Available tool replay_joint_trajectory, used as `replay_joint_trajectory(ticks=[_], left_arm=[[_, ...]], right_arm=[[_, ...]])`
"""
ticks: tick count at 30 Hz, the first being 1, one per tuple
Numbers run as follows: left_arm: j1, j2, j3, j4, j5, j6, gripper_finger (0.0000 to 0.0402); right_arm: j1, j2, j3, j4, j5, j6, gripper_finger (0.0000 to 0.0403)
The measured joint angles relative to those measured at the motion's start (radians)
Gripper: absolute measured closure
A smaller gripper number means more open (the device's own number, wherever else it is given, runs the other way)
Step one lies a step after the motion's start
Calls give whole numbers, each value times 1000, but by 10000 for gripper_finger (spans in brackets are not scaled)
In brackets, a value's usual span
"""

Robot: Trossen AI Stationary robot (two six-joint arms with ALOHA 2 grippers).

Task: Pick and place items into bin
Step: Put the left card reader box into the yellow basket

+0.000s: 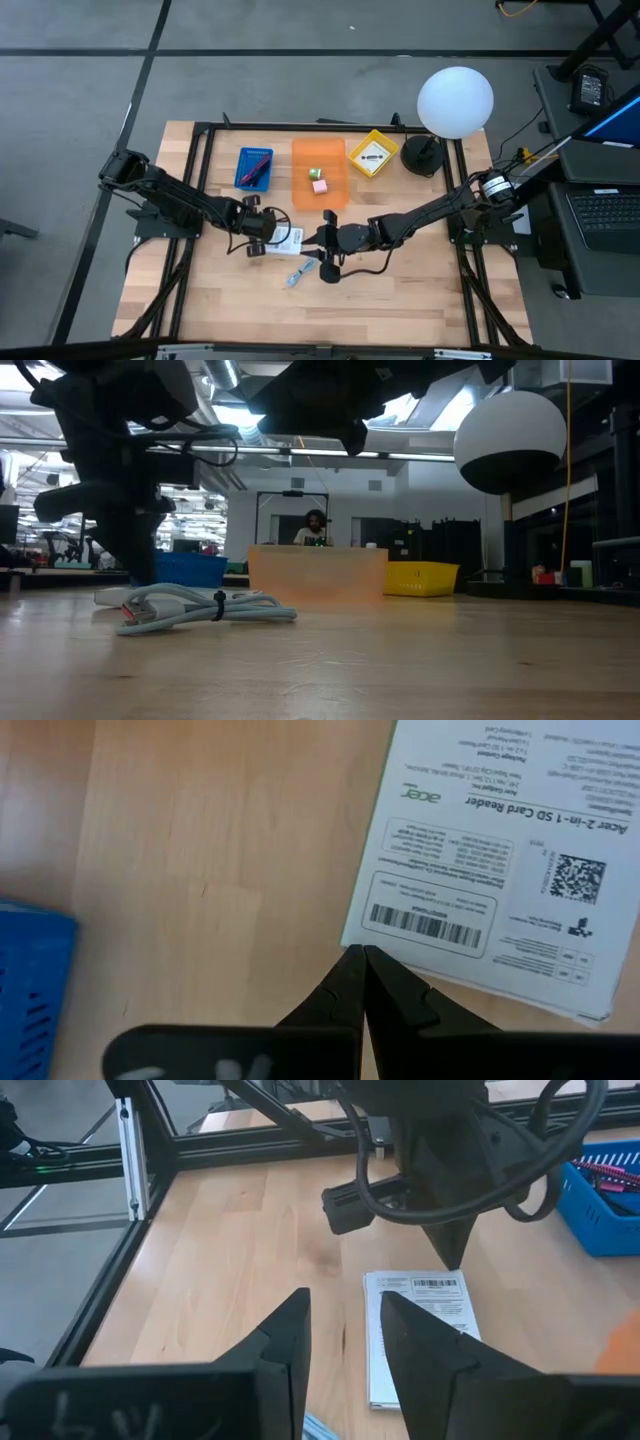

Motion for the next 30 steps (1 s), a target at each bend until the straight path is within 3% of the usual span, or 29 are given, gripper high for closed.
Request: replay_joint_trajectory(ticks=[30], left_arm=[[32, 0, 15, 33, 31, 46, 400]], right_arm=[[-12, 7, 0, -15, 0, 5, 297]])
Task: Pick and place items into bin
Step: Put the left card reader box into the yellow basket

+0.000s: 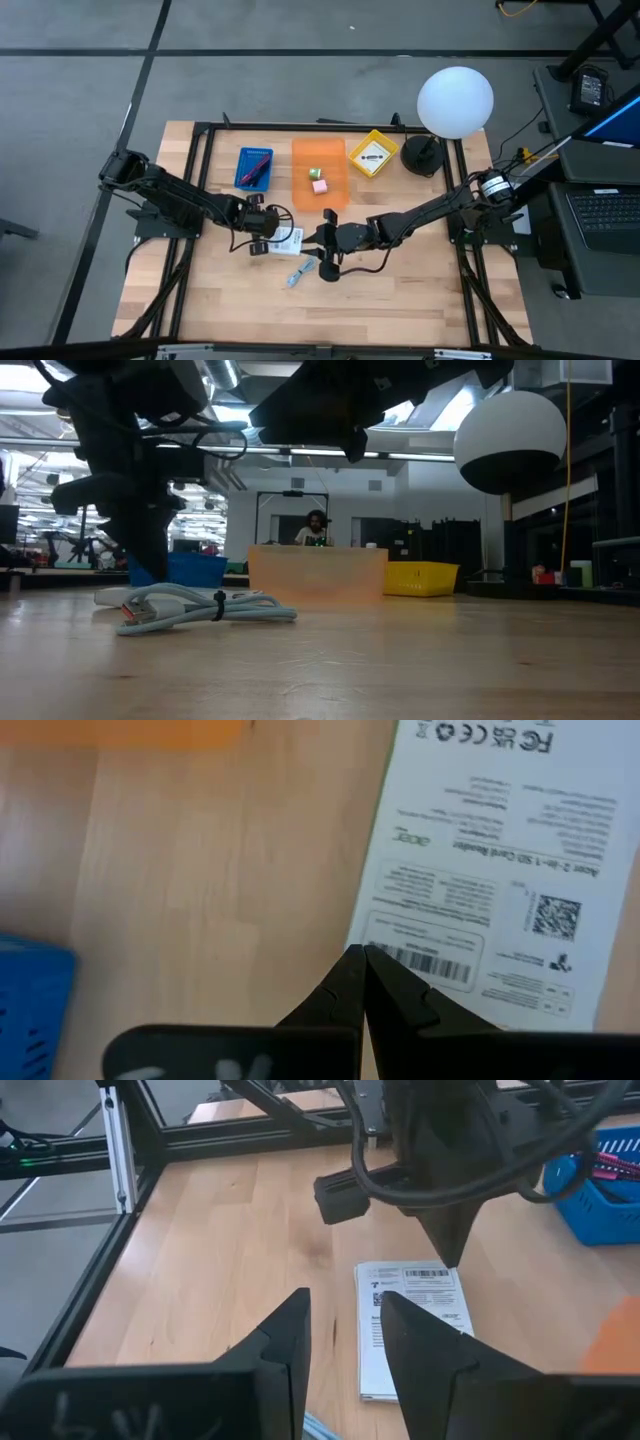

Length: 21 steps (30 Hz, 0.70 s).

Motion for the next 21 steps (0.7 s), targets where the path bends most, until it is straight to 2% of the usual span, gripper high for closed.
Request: replay_joint_trajectory(ticks=[11, 21], left_arm=[[21, 19, 0, -1, 42, 10, 400], [21, 43, 3, -3, 39, 2, 400]], right_arm=[[0, 0, 0, 0, 0, 18, 297], [0, 0, 0, -8, 0, 18, 297]])
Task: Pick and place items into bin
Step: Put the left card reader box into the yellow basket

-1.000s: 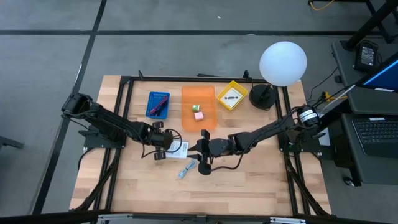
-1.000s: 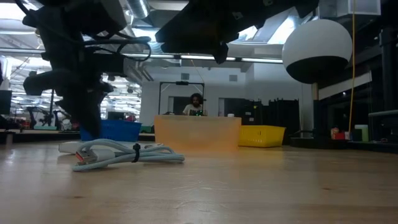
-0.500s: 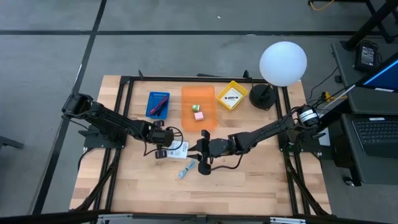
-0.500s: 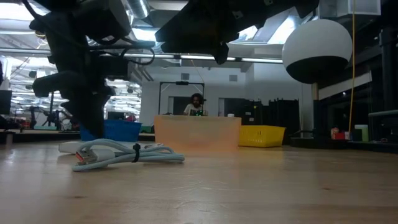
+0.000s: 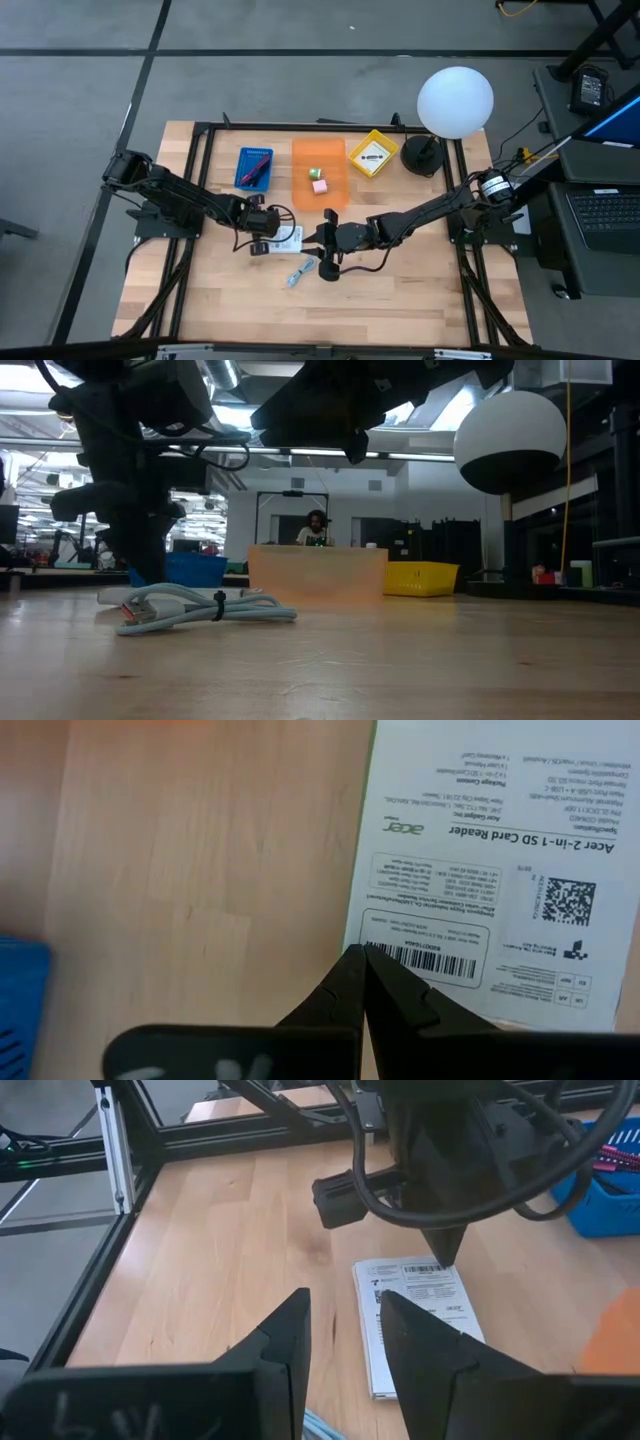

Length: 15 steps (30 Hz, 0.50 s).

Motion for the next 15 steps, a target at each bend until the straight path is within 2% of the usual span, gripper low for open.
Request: replay_joint_trajectory(ticks=[8, 15], left_arm=[[0, 2, -2, 8, -1, -105, 400], [0, 15, -5, 111, 4, -217, 400]], right_arm=[[0, 0, 0, 0, 0, 0, 297], [1, 0, 0, 1, 0, 0, 297]])
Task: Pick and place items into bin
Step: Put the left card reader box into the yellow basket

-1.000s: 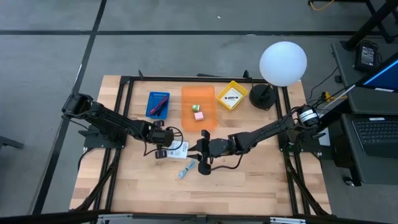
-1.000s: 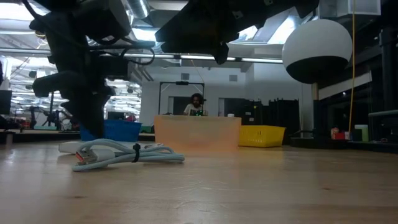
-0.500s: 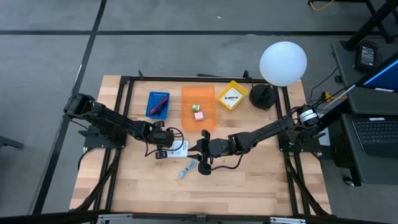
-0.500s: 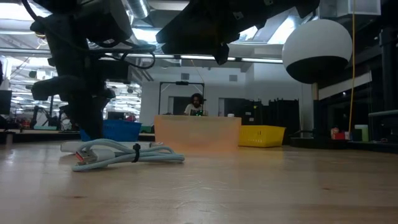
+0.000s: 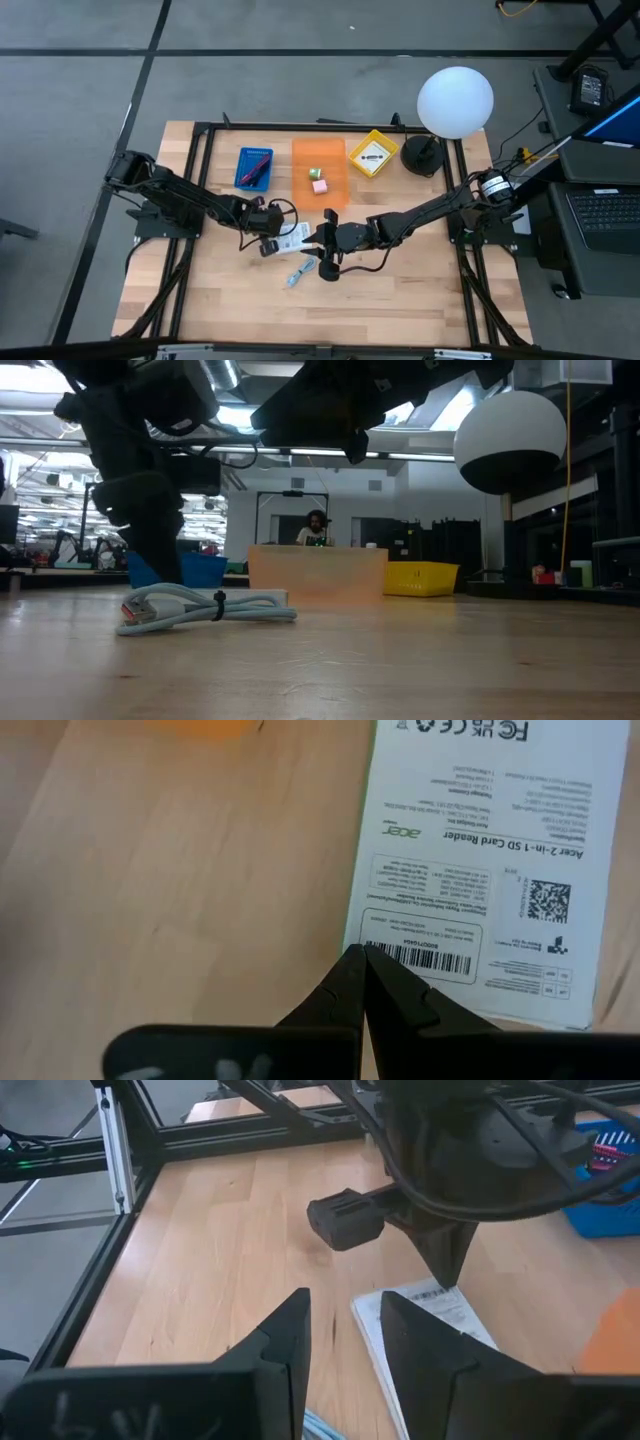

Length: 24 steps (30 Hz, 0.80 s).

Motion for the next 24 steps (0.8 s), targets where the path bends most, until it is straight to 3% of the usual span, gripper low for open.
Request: replay_joint_trajectory(ticks=[7, 13, 24], left_arm=[[-3, 27, 3, 58, -9, -19, 400], [-4, -14, 43, 24, 28, 56, 400], [-3, -27, 23, -60, 2, 41, 400]], right_arm=[[0, 0, 0, 0, 0, 0, 297], [0, -1, 0, 0, 0, 0, 297], [0, -1, 0, -3, 0, 0, 297]])
